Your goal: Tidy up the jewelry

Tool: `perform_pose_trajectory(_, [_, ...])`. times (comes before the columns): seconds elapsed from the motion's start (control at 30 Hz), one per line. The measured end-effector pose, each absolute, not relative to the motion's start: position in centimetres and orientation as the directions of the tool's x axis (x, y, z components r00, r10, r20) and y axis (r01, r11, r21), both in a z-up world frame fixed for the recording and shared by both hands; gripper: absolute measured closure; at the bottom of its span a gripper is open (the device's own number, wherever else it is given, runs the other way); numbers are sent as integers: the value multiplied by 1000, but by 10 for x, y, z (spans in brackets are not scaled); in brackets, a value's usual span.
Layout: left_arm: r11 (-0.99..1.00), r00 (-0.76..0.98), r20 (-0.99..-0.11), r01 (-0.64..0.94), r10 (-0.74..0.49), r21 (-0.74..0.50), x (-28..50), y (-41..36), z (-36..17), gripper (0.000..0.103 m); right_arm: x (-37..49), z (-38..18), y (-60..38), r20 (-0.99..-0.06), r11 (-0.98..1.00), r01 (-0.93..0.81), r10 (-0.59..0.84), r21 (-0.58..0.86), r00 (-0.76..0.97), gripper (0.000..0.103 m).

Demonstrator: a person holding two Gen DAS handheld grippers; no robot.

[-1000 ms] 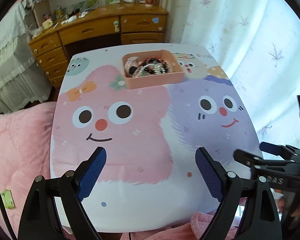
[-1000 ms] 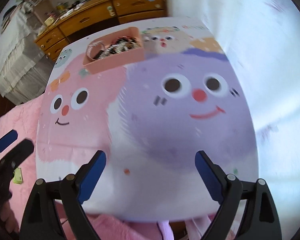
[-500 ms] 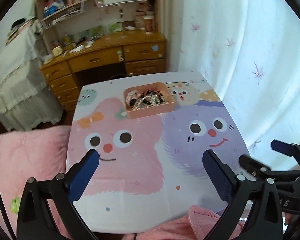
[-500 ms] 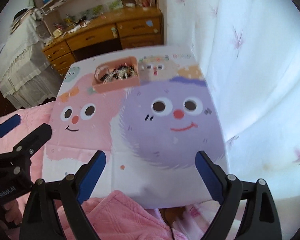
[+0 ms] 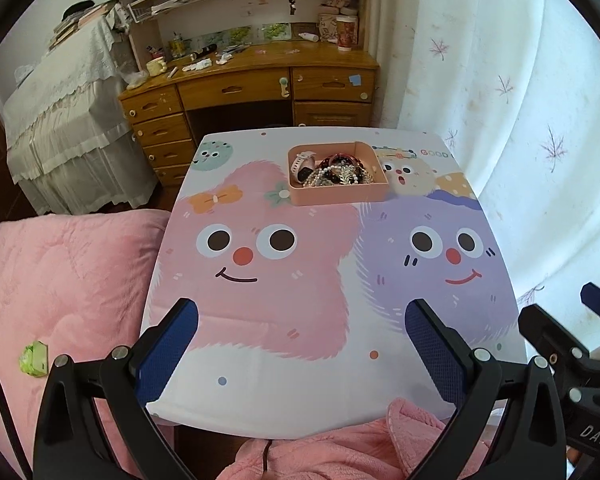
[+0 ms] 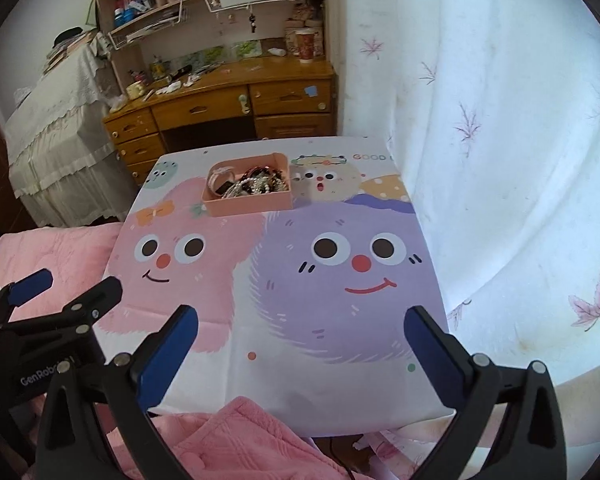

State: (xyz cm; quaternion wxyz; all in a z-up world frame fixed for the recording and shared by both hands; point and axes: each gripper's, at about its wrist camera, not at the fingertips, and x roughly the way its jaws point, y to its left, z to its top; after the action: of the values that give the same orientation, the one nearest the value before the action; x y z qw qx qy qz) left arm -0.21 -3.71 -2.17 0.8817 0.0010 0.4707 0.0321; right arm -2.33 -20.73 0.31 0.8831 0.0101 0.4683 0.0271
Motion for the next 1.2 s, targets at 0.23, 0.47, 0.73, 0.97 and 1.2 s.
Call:
perform_pose_trajectory(0.23, [998,570,-818,-34,68,60,-1,-45,-17,1,-23,7,-216,-811,997,-5,64,75,581,0])
perform_pose_trajectory(0.47, [998,566,-822,-9,57,63,1,-50,-18,1,-24,8,-217,-807,997,-4,66,78,587,0])
perform_pose_trajectory(0.73, [997,570,-820,7,59,76,0,-54,-17,1,-24,9,-218,-806,997,-3,69,83,588,0])
perform_pose_trajectory(0.97, [997,573,-817,2,64,79,-1,-55,-16,1,-27,8,-217,-808,997,-8,69,79,585,0])
perform_pose_trajectory(1.2, [997,571,-818,5,62,79,-1,-54,-16,1,-27,7,-216,-811,997,-10,72,81,581,0])
